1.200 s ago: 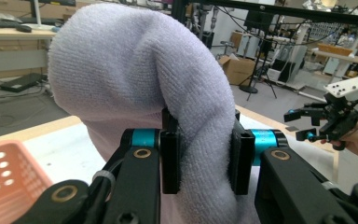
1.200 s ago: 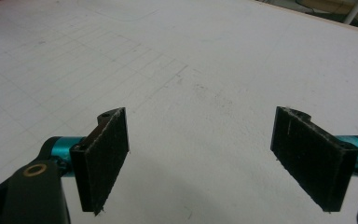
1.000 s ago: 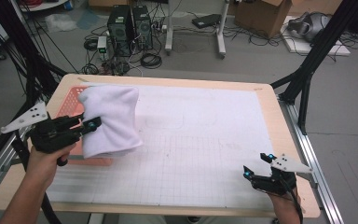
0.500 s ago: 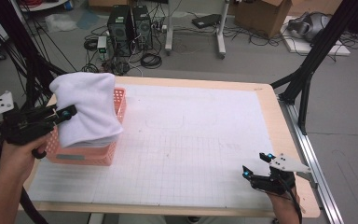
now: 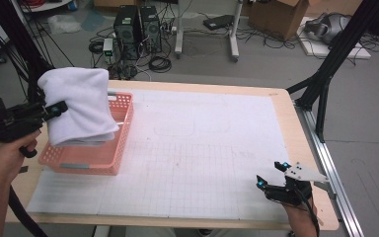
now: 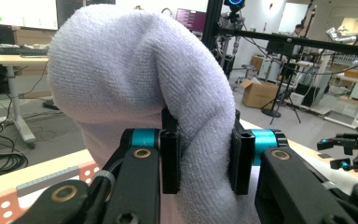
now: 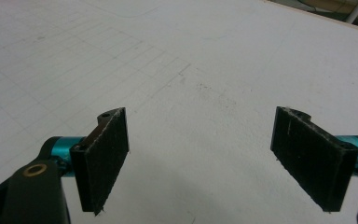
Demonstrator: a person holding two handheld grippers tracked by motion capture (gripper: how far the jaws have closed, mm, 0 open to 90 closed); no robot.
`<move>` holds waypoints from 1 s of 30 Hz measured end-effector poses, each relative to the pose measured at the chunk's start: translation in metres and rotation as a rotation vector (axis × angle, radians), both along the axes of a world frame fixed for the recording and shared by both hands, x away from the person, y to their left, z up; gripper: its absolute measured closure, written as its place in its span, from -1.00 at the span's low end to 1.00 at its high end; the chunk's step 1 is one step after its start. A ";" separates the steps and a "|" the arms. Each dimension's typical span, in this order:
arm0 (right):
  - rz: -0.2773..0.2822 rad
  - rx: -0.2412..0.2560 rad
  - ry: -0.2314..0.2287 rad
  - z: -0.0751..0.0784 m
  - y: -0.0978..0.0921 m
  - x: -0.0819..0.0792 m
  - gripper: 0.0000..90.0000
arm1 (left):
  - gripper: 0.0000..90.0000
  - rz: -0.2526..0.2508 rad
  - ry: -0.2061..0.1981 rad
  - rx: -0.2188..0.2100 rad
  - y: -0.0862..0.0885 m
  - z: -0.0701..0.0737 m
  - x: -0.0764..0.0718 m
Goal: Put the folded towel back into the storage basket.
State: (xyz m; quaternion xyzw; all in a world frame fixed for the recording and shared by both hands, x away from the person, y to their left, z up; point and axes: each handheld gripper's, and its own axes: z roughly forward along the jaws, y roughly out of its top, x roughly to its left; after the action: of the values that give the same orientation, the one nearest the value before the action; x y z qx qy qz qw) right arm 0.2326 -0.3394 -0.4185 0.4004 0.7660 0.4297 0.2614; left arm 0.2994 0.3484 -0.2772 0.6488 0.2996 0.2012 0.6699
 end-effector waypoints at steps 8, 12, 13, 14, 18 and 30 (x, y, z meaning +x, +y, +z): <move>0.001 -0.006 0.005 -0.001 0.001 0.000 -0.60 | 0.59 0.000 0.011 0.015 0.010 -0.011 0.009; -0.006 -0.003 0.001 0.000 0.000 0.001 -0.60 | 0.59 0.002 0.037 0.029 0.014 -0.026 0.014; -0.006 -0.004 -0.001 0.000 0.000 0.001 -0.60 | 0.59 -0.001 0.041 0.031 0.014 -0.029 0.015; -0.006 -0.003 0.002 0.000 0.000 0.001 -0.60 | 0.59 -0.002 0.043 0.033 0.014 -0.032 0.017; -0.004 -0.009 0.004 -0.001 0.001 0.002 -0.60 | 0.59 -0.011 0.049 0.024 0.014 -0.045 0.023; -0.015 -0.025 0.007 -0.003 0.002 0.004 -0.60 | 0.59 -0.017 0.096 0.044 0.015 -0.077 0.045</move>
State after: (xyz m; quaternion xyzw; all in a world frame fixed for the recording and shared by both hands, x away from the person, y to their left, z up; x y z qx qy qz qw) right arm 0.2362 -0.3378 -0.4217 0.4043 0.7692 0.4169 0.2665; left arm 0.3439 0.3630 -0.3539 0.6750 0.3213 0.1706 0.6419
